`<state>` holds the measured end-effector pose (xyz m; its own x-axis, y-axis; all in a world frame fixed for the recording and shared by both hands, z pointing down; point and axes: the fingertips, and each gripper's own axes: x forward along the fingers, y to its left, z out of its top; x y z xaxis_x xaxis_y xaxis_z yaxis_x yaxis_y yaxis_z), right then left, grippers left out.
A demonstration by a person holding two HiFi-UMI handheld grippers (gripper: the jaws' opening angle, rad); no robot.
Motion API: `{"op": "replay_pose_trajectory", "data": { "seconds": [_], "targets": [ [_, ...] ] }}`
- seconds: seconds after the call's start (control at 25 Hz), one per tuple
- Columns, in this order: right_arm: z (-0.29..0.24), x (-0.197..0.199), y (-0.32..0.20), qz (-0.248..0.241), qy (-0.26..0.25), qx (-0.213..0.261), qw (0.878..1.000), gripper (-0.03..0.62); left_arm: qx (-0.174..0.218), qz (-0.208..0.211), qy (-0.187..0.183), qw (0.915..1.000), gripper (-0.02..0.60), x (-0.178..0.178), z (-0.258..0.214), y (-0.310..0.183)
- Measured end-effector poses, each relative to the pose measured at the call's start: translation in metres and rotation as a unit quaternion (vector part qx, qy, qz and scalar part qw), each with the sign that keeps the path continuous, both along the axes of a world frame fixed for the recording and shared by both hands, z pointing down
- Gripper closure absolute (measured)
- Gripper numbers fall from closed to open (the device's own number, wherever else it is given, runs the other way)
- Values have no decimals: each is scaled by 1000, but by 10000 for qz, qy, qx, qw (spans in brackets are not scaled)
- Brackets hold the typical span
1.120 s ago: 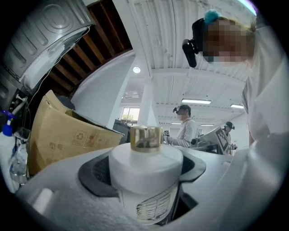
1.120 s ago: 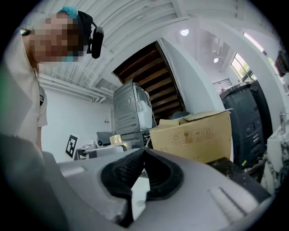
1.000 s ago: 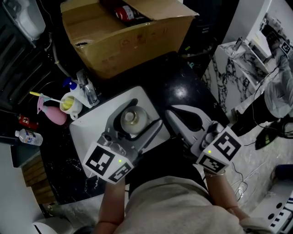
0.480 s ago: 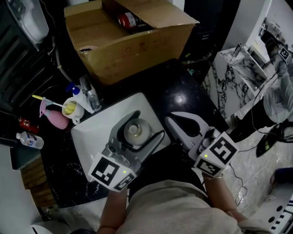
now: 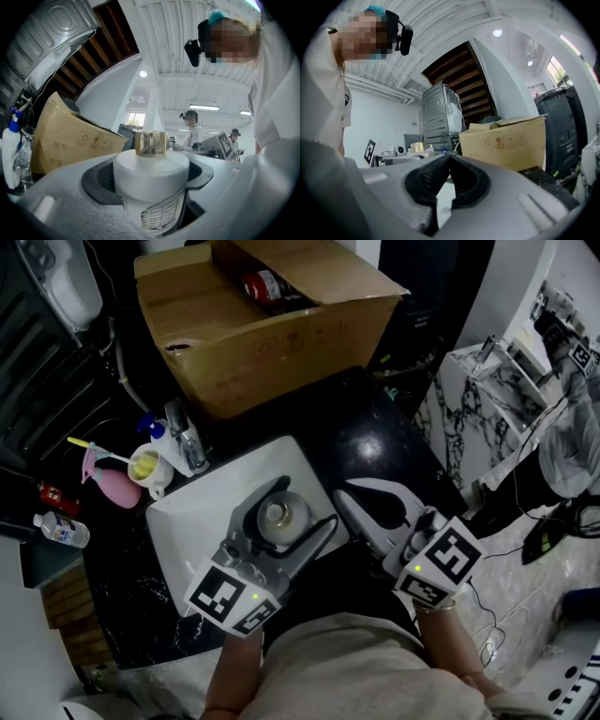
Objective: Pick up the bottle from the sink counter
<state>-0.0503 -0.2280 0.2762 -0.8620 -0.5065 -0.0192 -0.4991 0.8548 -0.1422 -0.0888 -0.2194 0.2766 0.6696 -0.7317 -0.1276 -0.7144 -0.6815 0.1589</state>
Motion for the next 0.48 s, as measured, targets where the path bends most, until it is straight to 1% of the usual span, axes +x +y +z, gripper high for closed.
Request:
{"op": "replay_pose_trajectory", "data": {
  "seconds": [0.12,0.32,0.48],
  "targets": [
    [1,-1,2,-57,50,57,10000,592,0,-17,1,10000,227,1,1,0],
    [0,-4,1,-110,-5,71,9999,592,-5,-37,-13,10000,227,2,3,-2],
    [-1,-3,1,-134,18,132,9998,592,-154,-9,86,9998,227,2,7,-3]
  ]
}}
